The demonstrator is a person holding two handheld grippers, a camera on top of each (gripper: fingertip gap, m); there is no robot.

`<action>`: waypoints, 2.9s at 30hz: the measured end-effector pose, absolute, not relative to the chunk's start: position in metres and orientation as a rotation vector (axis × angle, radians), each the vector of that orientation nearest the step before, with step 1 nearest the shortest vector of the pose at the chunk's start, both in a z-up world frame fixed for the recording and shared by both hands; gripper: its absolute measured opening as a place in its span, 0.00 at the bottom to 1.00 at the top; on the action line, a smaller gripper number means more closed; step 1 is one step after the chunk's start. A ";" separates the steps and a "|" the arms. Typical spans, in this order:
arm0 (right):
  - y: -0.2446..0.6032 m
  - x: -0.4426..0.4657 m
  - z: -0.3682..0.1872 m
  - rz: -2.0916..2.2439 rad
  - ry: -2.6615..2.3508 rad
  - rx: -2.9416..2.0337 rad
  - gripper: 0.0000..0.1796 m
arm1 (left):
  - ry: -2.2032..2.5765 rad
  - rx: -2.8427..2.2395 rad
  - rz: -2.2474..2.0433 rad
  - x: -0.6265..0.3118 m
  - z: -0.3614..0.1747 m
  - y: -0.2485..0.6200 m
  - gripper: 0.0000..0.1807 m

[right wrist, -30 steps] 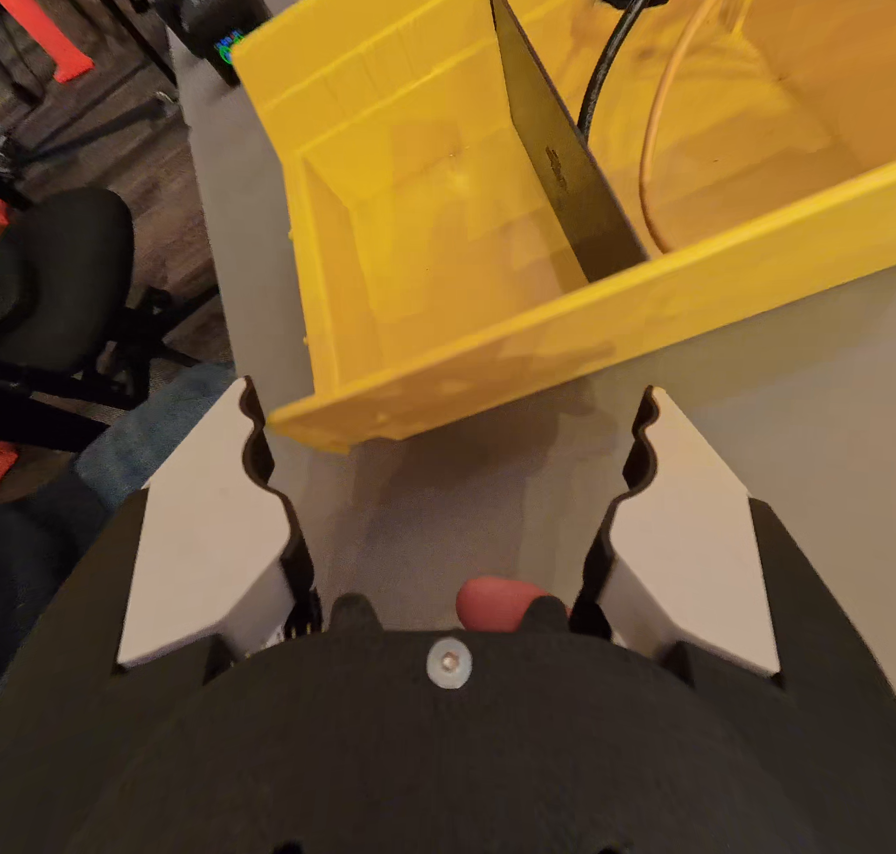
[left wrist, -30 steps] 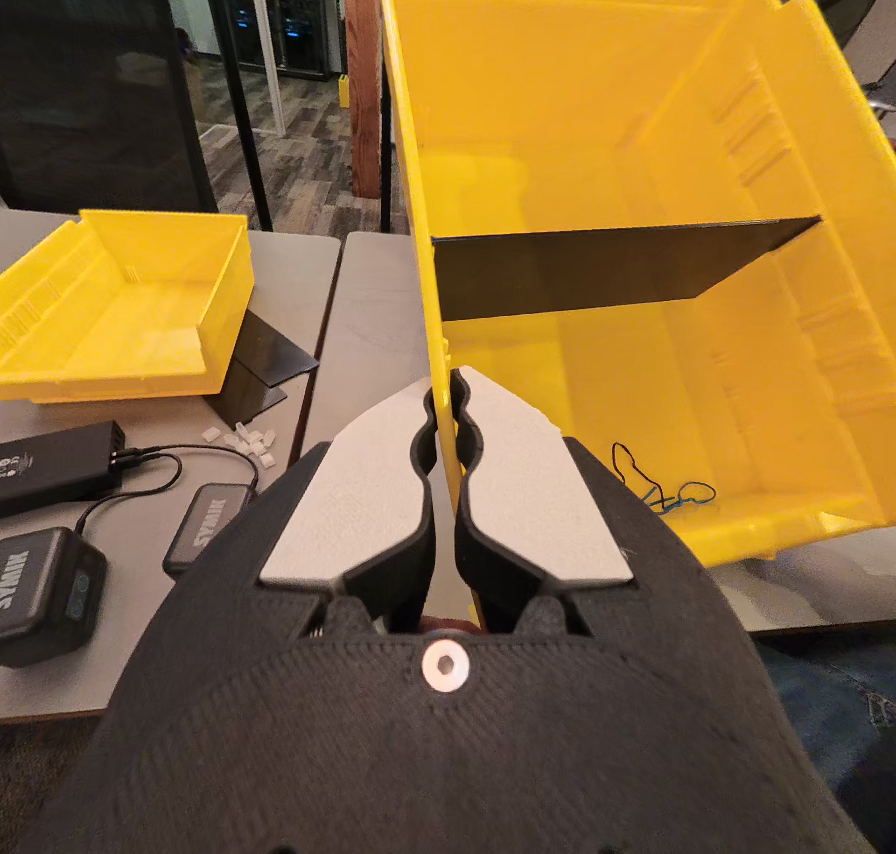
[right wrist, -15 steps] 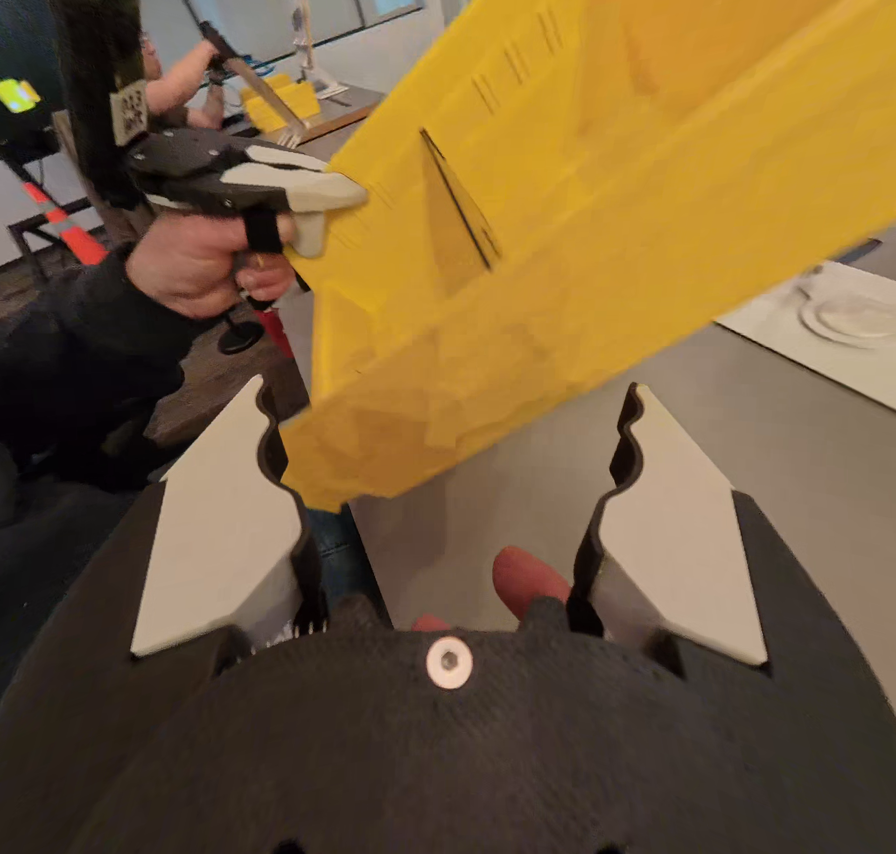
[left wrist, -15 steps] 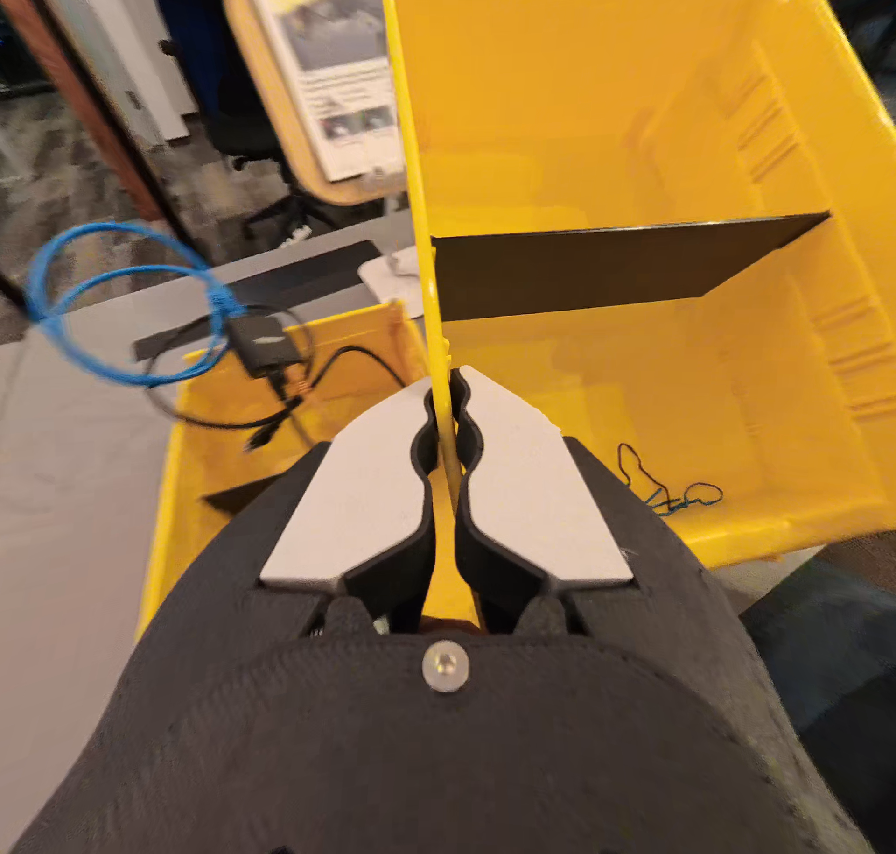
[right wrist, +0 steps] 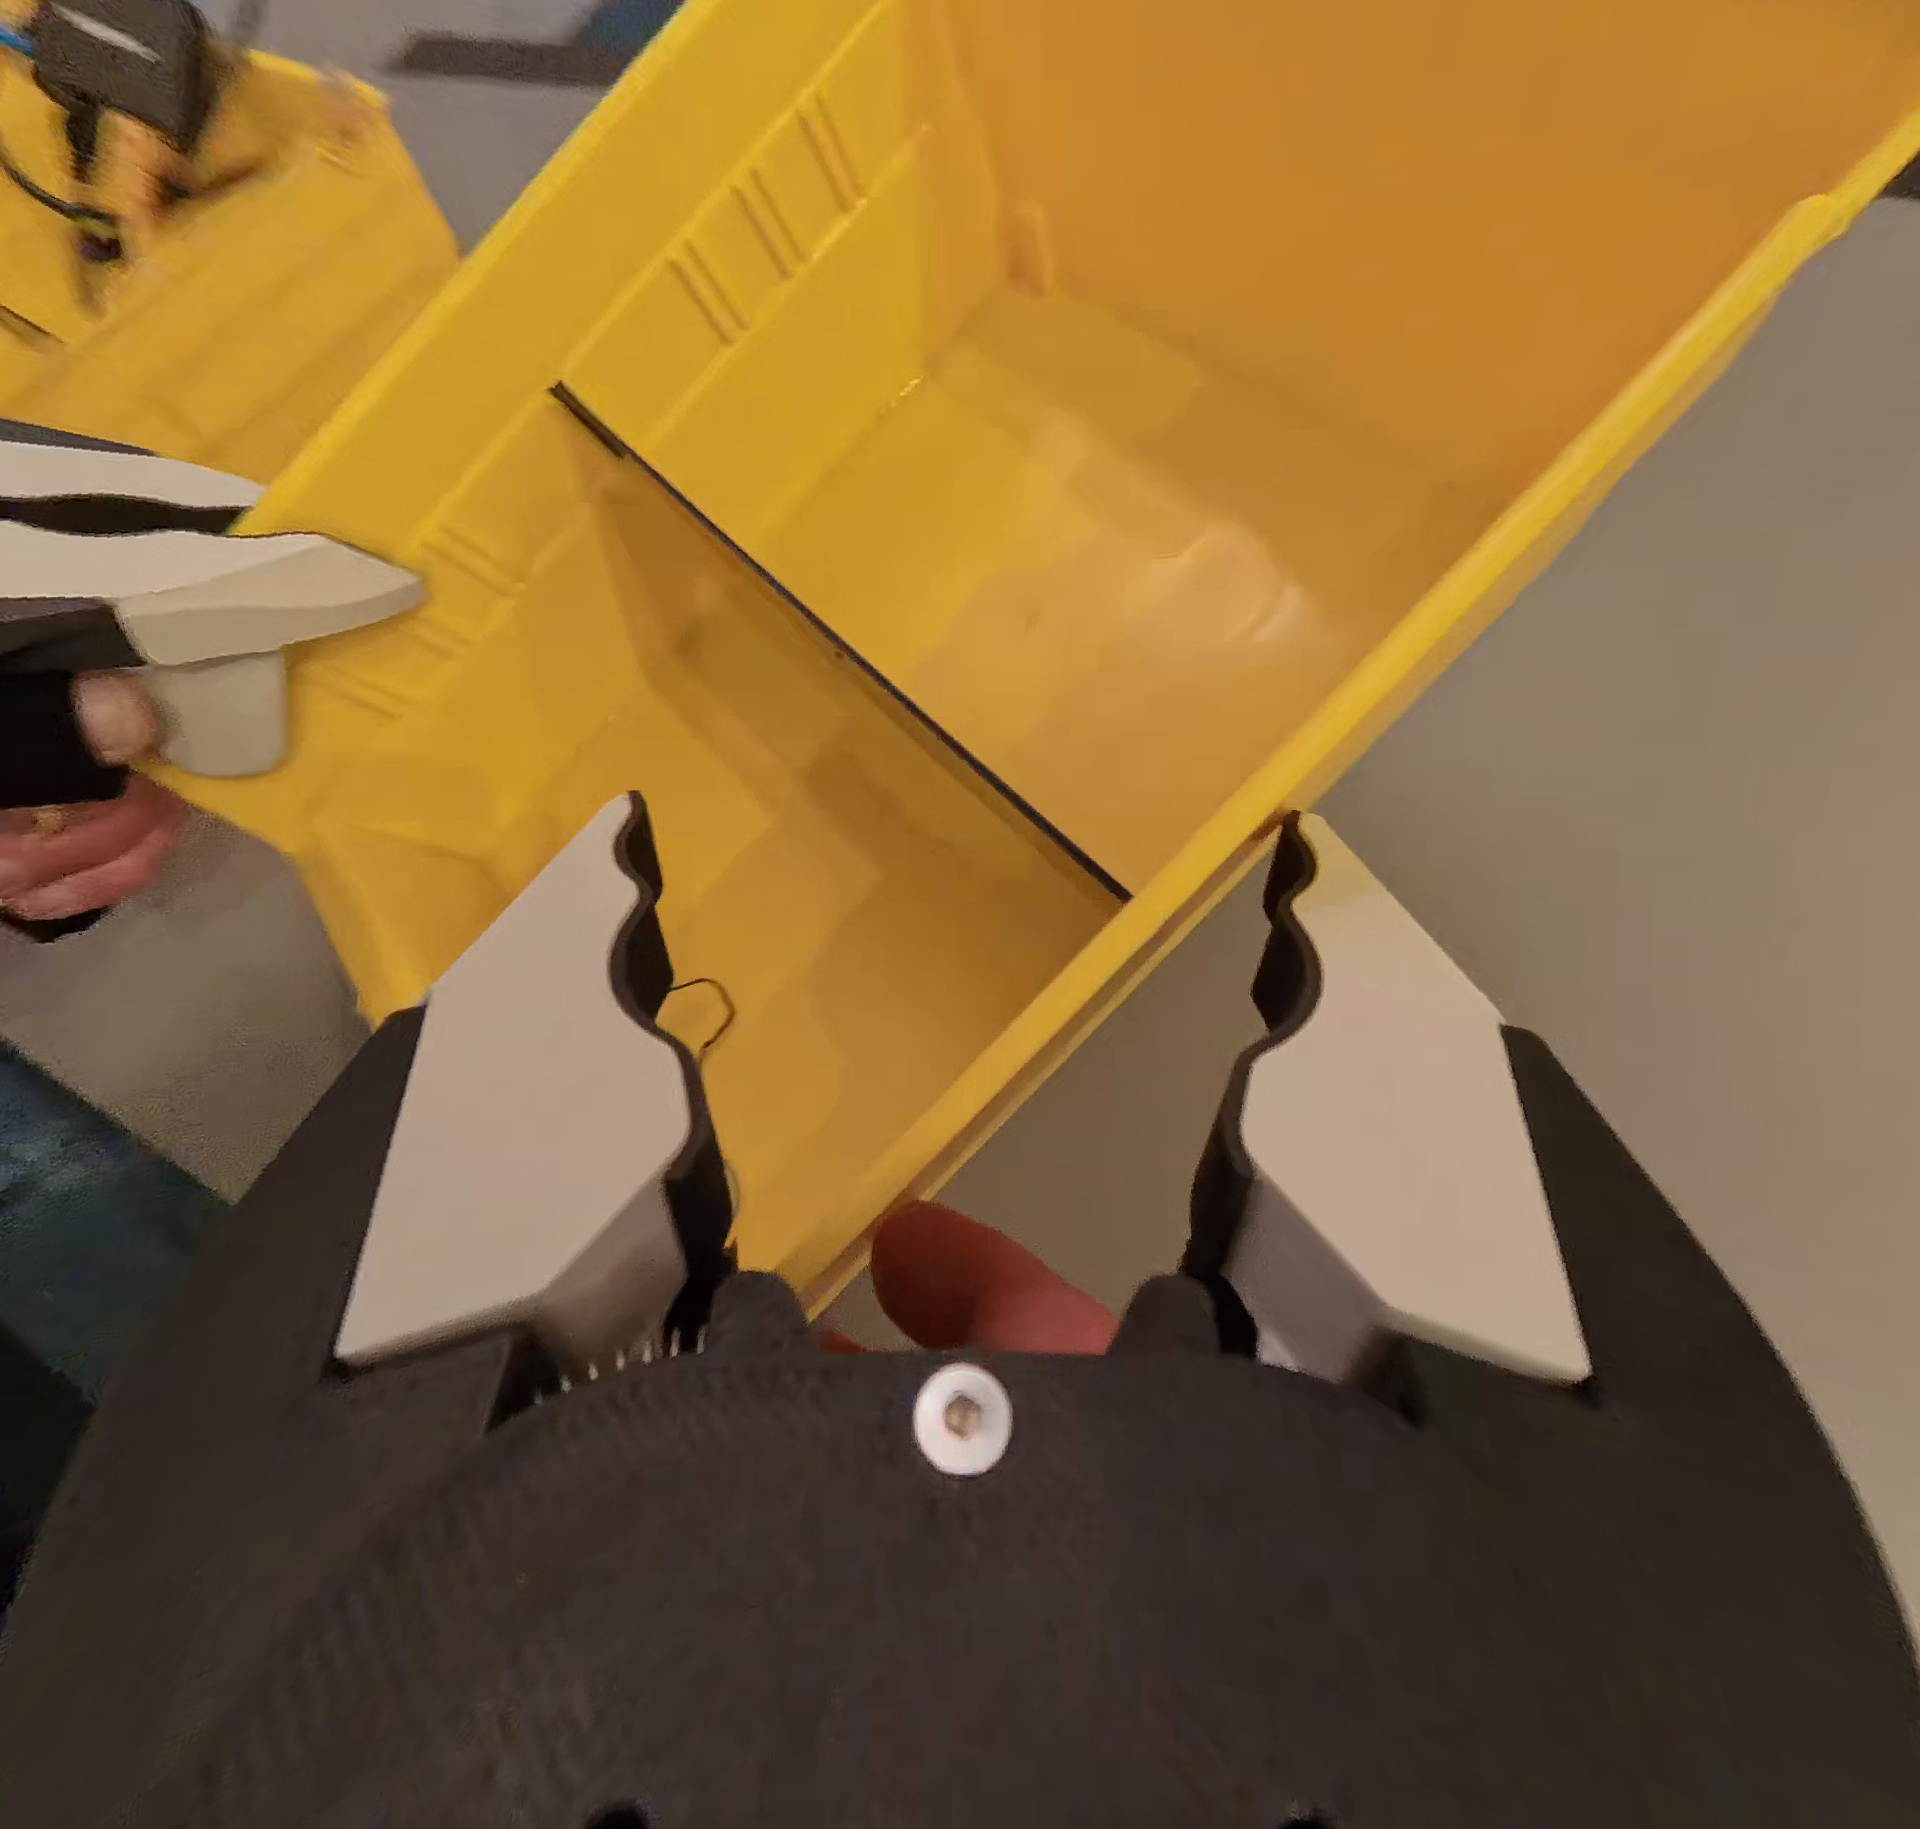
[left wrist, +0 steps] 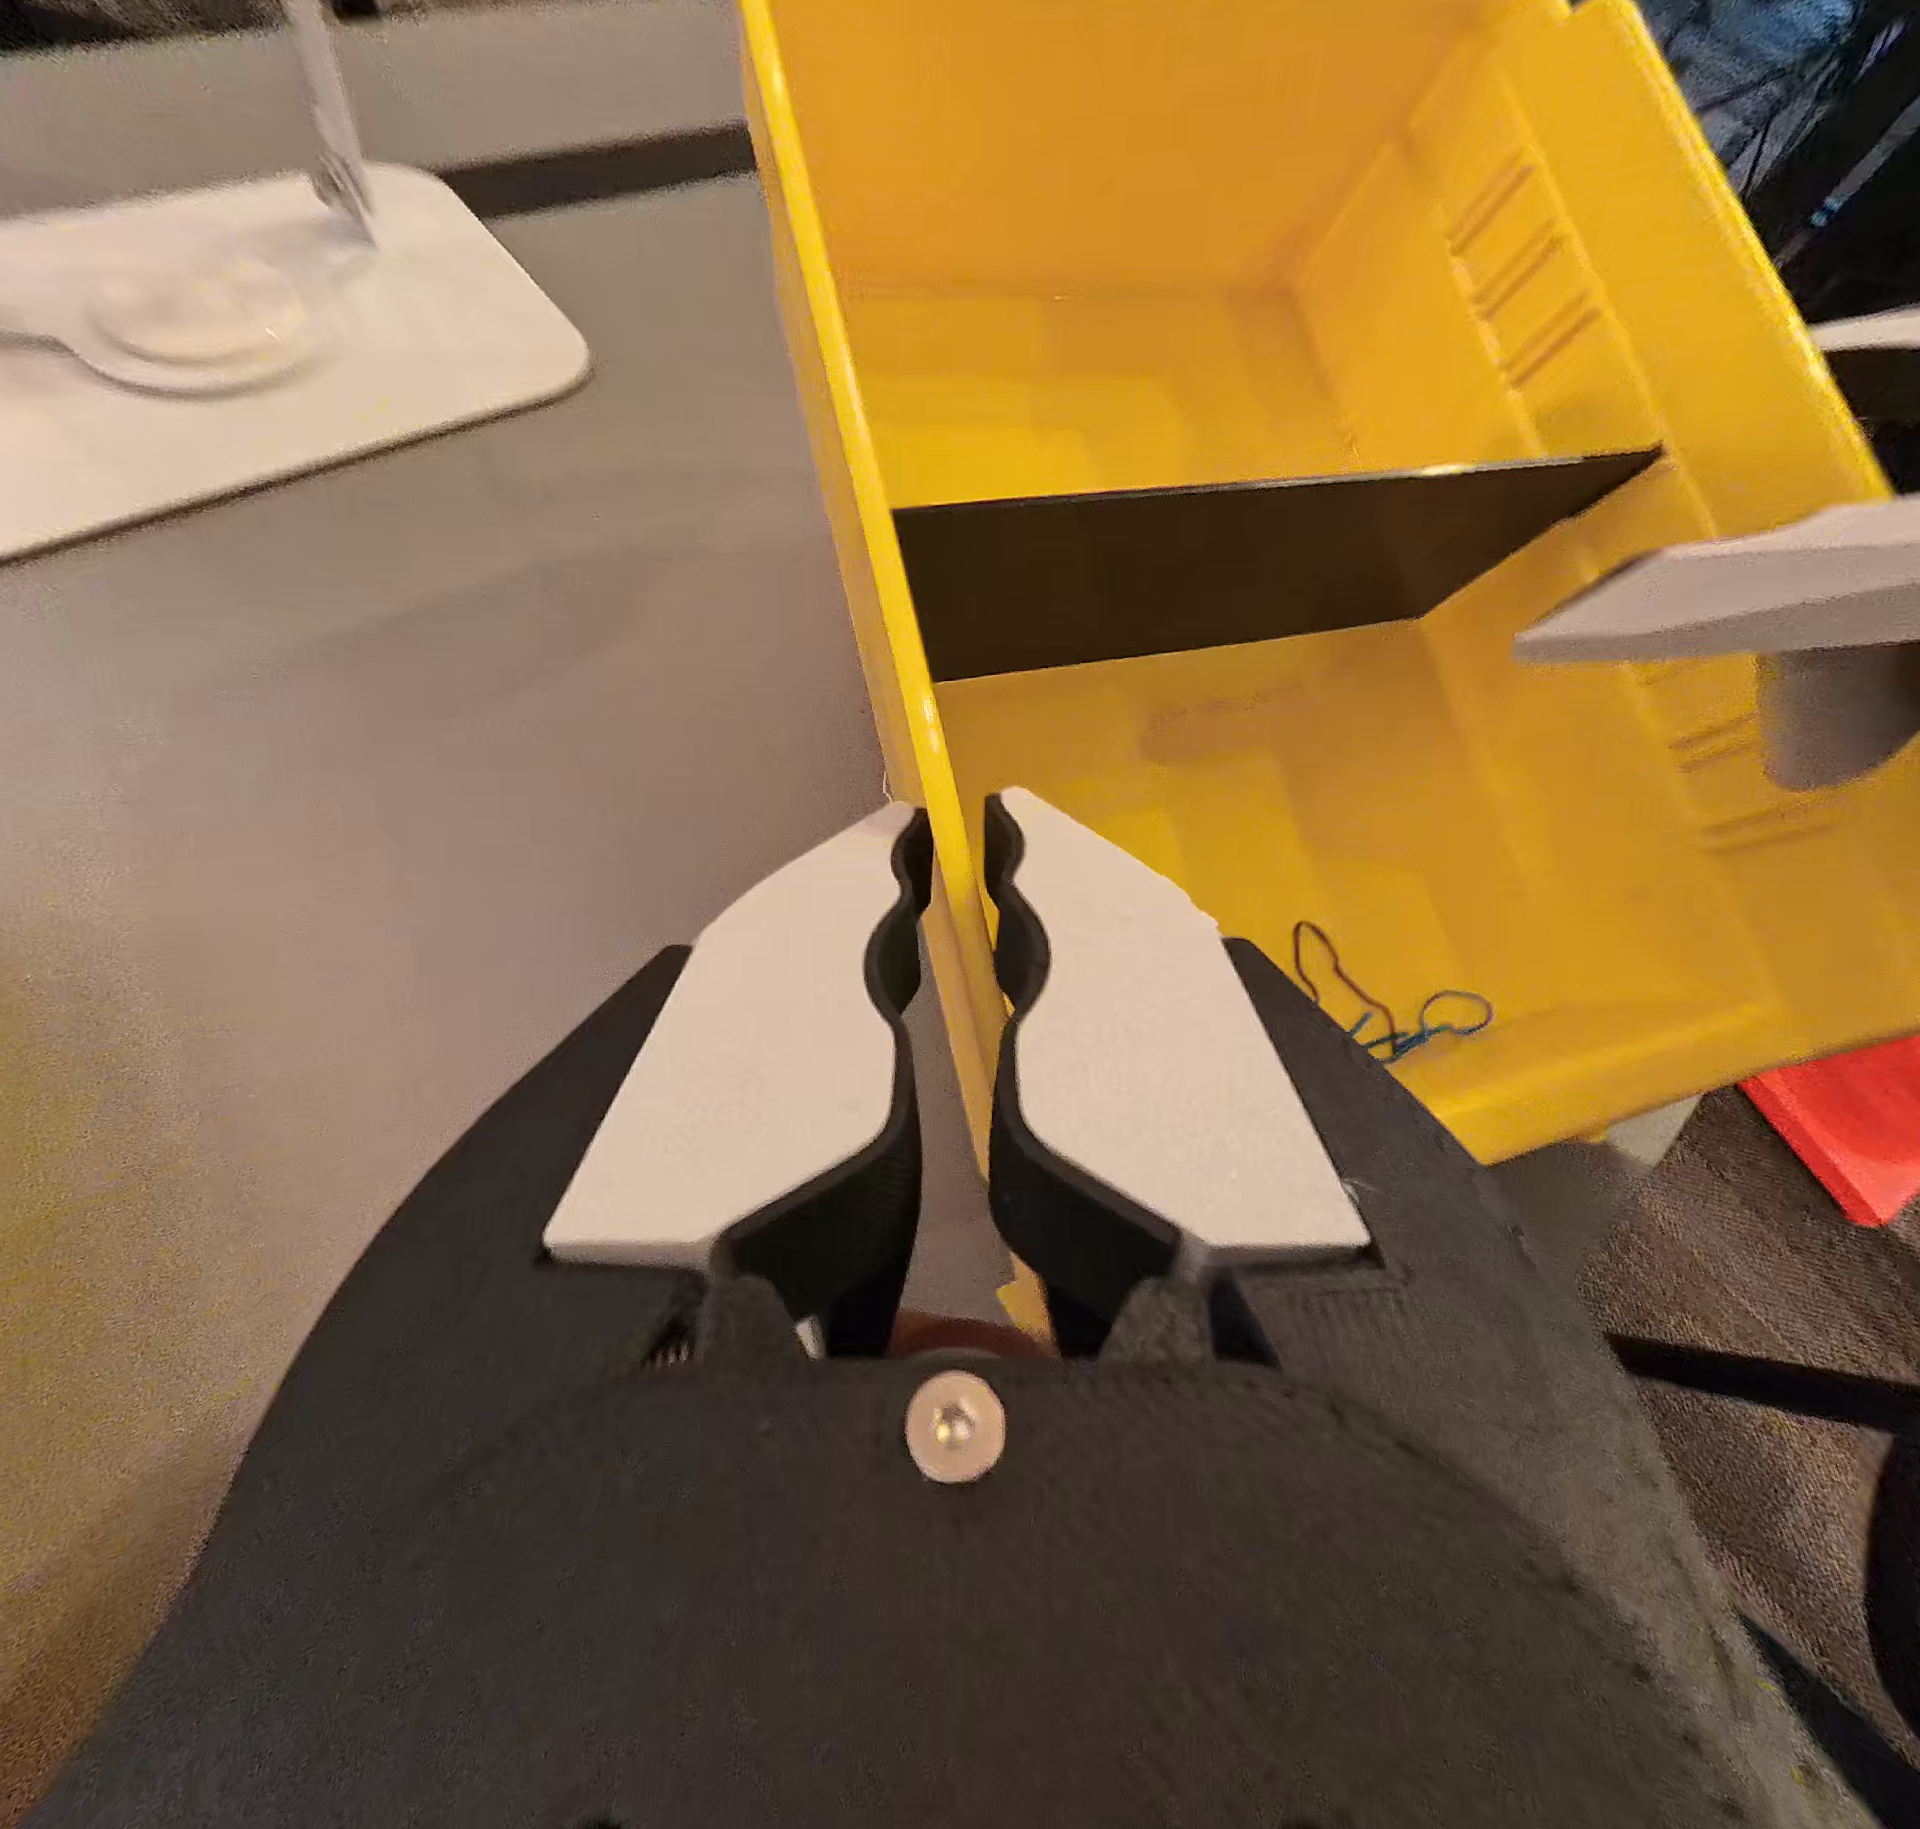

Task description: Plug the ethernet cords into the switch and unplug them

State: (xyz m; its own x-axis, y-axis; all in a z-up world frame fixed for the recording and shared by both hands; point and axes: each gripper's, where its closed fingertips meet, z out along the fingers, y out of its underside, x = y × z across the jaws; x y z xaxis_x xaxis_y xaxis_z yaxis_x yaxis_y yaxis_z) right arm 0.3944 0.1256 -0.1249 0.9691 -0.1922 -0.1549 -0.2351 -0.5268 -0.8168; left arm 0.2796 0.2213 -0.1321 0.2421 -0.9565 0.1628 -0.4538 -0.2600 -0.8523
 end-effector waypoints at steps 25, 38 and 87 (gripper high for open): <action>0.103 0.466 -0.168 -0.174 0.093 -2.398 0.11 | 1.227 -1.598 0.070 0.026 -0.085 0.425 0.47; 0.046 0.543 -0.172 -0.297 0.217 -2.445 0.11 | 1.167 -2.178 -0.353 -0.059 -0.184 0.474 0.03; 0.088 0.468 -0.049 -0.926 -0.345 -2.012 0.11 | 0.991 -2.240 -0.425 -0.019 -0.112 0.572 0.33</action>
